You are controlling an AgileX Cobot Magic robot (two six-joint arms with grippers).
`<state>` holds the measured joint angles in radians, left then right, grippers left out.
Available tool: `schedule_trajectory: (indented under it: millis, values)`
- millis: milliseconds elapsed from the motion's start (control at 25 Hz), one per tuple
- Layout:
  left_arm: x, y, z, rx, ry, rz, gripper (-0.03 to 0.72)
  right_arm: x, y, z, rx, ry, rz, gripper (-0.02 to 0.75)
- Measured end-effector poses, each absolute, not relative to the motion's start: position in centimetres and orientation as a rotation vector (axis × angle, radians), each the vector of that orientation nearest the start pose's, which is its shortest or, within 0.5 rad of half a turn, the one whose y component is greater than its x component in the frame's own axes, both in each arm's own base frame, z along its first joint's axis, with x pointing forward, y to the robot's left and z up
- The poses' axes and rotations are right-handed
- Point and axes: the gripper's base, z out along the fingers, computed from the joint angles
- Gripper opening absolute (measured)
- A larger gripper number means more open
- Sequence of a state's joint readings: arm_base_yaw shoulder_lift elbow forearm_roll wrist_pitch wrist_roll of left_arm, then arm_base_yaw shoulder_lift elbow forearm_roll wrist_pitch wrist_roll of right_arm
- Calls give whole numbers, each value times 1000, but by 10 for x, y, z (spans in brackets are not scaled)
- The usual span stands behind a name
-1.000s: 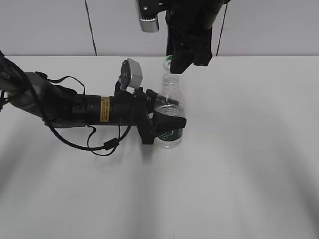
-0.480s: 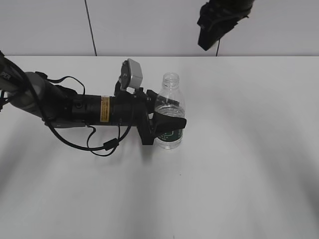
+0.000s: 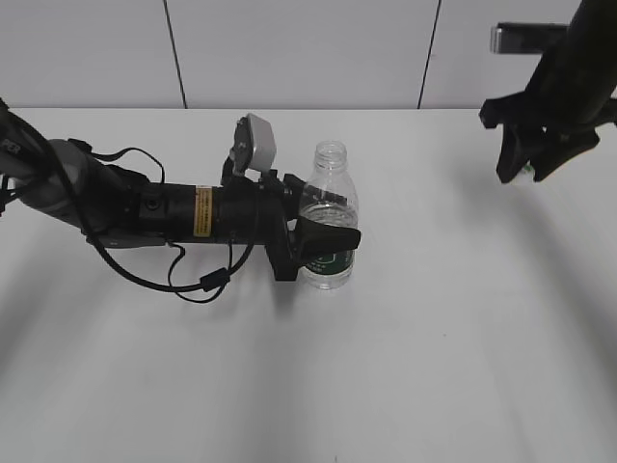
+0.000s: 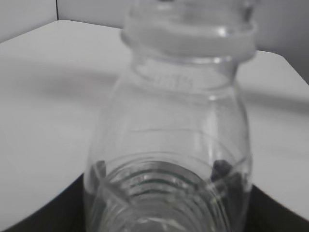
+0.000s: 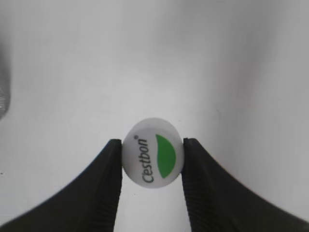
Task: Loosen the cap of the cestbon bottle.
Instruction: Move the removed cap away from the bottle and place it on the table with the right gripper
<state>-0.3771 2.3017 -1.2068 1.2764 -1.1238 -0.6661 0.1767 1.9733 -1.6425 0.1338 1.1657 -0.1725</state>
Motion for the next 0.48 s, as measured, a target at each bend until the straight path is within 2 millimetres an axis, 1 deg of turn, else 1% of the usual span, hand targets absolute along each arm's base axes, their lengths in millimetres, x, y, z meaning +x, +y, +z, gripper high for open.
schedule_trajectory:
  millis: [80,200,320,480]
  values:
    - [353,-224,87,1217,1518,-1099,402,396,78,221,-405,2972,188,299]
    - [353,-224,87,1217,1518,-1099,402,386,76,192,-355,3011,184,299]
    - [353,-224,87,1217,1518,-1099,402,378,74,170,-297,3008,175,299]
    - [353,-224,87,1217,1518,-1099,402,372,72,152,-204,2973,168,299]
